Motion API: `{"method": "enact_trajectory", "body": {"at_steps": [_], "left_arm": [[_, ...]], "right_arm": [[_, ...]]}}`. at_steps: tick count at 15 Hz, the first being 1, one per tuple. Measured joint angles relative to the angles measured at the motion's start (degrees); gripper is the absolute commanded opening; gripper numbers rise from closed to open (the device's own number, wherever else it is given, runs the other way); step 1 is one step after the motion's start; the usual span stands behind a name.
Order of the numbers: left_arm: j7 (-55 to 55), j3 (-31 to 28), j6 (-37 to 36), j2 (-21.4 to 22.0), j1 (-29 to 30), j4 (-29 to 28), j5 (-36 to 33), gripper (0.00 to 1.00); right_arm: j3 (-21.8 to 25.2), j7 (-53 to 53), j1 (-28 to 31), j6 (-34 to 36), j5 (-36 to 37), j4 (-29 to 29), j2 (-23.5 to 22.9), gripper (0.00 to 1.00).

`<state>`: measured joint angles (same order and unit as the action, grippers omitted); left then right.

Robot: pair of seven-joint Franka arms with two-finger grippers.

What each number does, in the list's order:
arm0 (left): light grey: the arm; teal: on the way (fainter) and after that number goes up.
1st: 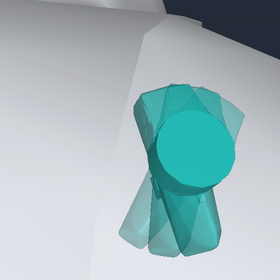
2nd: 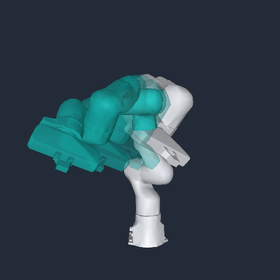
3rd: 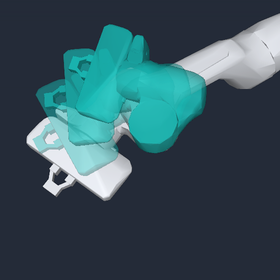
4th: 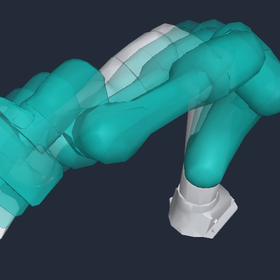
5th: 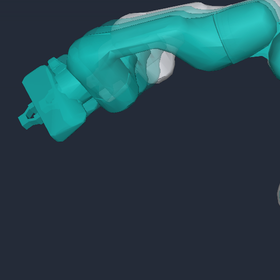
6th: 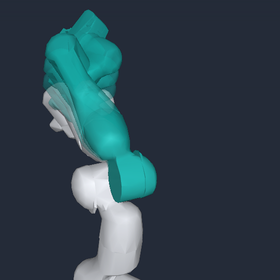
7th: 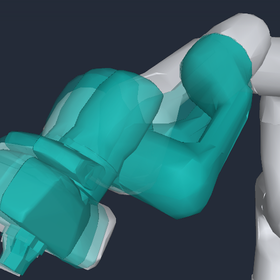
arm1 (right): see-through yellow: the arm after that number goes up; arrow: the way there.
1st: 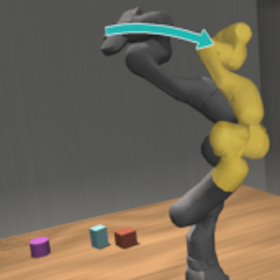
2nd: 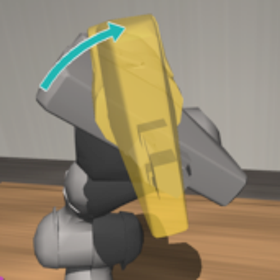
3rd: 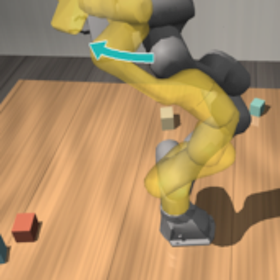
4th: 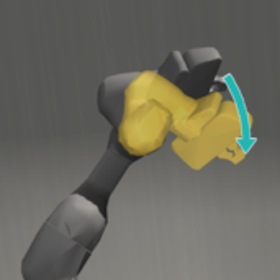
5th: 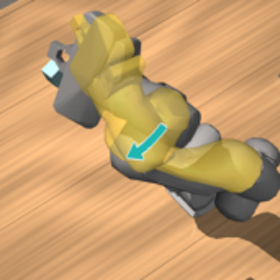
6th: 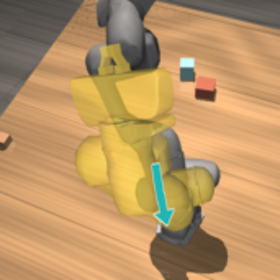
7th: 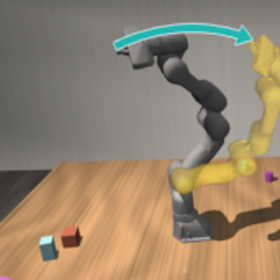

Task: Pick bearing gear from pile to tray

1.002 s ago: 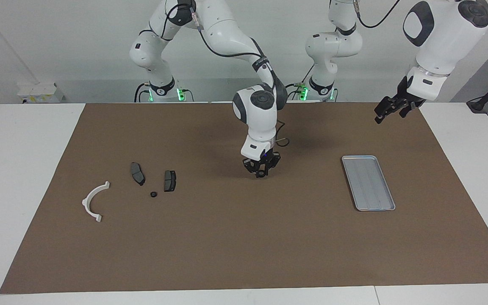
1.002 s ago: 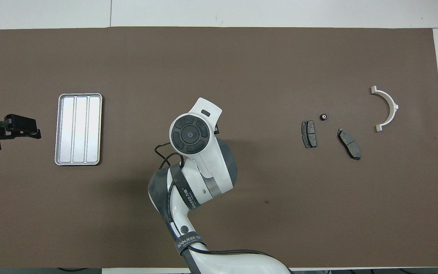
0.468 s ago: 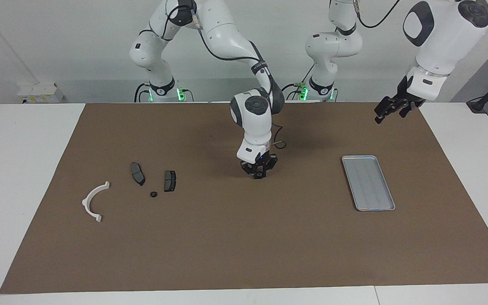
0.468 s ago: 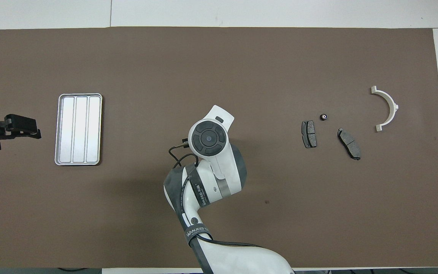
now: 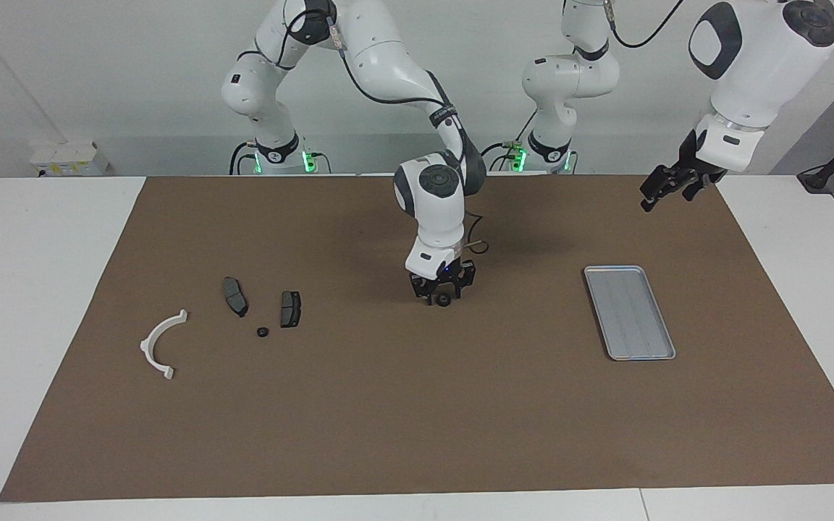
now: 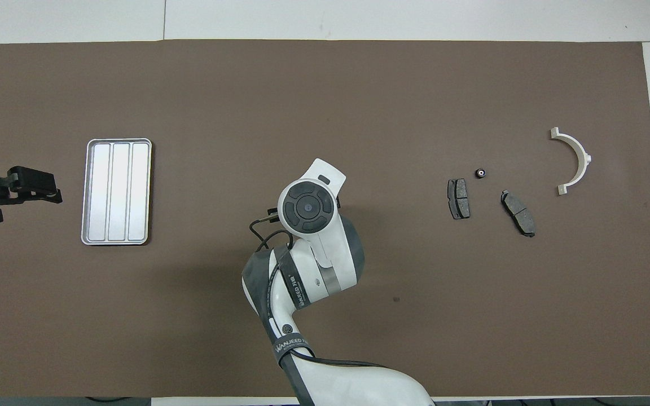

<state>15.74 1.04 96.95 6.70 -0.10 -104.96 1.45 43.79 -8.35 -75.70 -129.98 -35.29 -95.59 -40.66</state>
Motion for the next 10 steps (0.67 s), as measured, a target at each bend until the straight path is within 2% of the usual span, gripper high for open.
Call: {"method": "enact_trajectory", "body": {"at_steps": [4, 7, 10], "left_arm": [[11.0, 0.53, 5.3, -0.28, -6.57, -3.29, 0.06, 1.0], [18.38, 0.78, 9.68, -2.38, -11.1, -5.38, 0.06, 1.0], [26.67, 0.76, 15.23, -6.81, -14.88, -5.69, 0.07, 1.0]], "right_arm": [[3.04, -0.1, 1.67, 8.5, -0.01, 4.59, 1.78, 1.0], [4.07, 0.52, 8.9, 19.3, 1.91, 9.88, 8.73, 1.0], [3.87, 2.1, 17.64, 31.15, 4.98, 16.46, 15.39, 1.0]]}}
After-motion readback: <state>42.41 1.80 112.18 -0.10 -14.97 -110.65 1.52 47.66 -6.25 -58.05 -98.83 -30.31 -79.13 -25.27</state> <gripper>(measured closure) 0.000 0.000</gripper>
